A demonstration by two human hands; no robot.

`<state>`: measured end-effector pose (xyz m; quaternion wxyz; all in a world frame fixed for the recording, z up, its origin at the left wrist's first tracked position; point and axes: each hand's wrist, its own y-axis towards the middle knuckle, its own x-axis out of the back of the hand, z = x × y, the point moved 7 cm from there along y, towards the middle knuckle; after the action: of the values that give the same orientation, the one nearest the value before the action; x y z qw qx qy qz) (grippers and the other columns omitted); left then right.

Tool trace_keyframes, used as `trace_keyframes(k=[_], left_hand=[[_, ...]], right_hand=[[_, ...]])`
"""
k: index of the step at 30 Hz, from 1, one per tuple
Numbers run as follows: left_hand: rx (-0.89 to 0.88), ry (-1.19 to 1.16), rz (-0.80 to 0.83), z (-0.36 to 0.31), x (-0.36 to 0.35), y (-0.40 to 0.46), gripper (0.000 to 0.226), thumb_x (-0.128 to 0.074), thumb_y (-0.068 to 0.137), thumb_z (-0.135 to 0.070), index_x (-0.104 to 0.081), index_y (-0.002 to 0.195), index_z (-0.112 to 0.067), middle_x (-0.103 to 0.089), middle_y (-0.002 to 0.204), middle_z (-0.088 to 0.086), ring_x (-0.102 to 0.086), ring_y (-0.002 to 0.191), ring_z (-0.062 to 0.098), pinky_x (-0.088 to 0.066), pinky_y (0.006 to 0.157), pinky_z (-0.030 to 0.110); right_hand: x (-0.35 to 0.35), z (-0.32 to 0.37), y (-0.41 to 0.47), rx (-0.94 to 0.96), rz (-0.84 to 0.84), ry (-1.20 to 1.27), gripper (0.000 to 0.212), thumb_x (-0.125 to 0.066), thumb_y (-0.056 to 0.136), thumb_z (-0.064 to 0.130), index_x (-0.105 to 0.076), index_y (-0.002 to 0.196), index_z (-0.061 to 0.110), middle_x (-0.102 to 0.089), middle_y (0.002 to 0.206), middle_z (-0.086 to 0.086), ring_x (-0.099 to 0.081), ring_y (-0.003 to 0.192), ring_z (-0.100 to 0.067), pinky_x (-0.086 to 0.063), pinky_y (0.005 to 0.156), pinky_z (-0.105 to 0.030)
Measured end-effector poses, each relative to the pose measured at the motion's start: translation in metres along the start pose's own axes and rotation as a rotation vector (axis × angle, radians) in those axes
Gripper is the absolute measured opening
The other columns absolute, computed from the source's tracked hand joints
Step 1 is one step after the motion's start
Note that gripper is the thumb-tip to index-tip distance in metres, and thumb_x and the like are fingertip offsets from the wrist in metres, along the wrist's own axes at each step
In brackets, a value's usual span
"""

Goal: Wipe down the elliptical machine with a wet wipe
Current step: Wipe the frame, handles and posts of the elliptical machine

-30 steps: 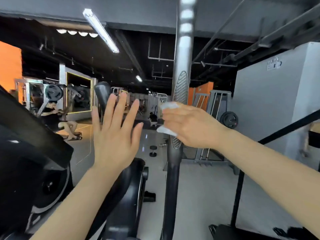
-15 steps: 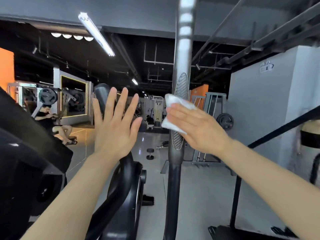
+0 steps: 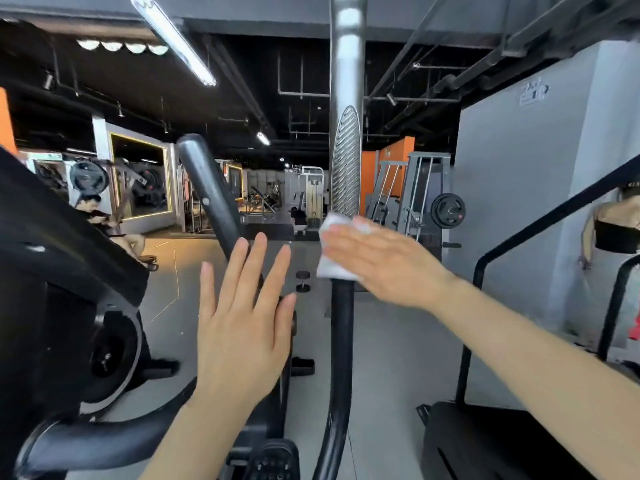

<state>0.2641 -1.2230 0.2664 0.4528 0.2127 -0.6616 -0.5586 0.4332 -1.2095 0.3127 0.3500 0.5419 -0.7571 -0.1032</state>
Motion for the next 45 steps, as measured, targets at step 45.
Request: trace_keyframes(k=[45], left_hand=[[0.520,-0.067,0.412,0.014,0.031,-0.314,0.043,-0.029,0.101,-0.025,-0.049,0.135,-0.006,-0.053,0.140,0.009,-0.032,0.141,0.026,-0.002,0.121,0.045]], right_hand=[[-0.129,0.200,-0.145,-0.075,0.101,0.085,0.030,-0.041,0.103,0.028,-0.062,0.120,0.015,-0.063,0.125,0.000,-0.045,0.128,-0.019,-0.011,0.118,-0.041]])
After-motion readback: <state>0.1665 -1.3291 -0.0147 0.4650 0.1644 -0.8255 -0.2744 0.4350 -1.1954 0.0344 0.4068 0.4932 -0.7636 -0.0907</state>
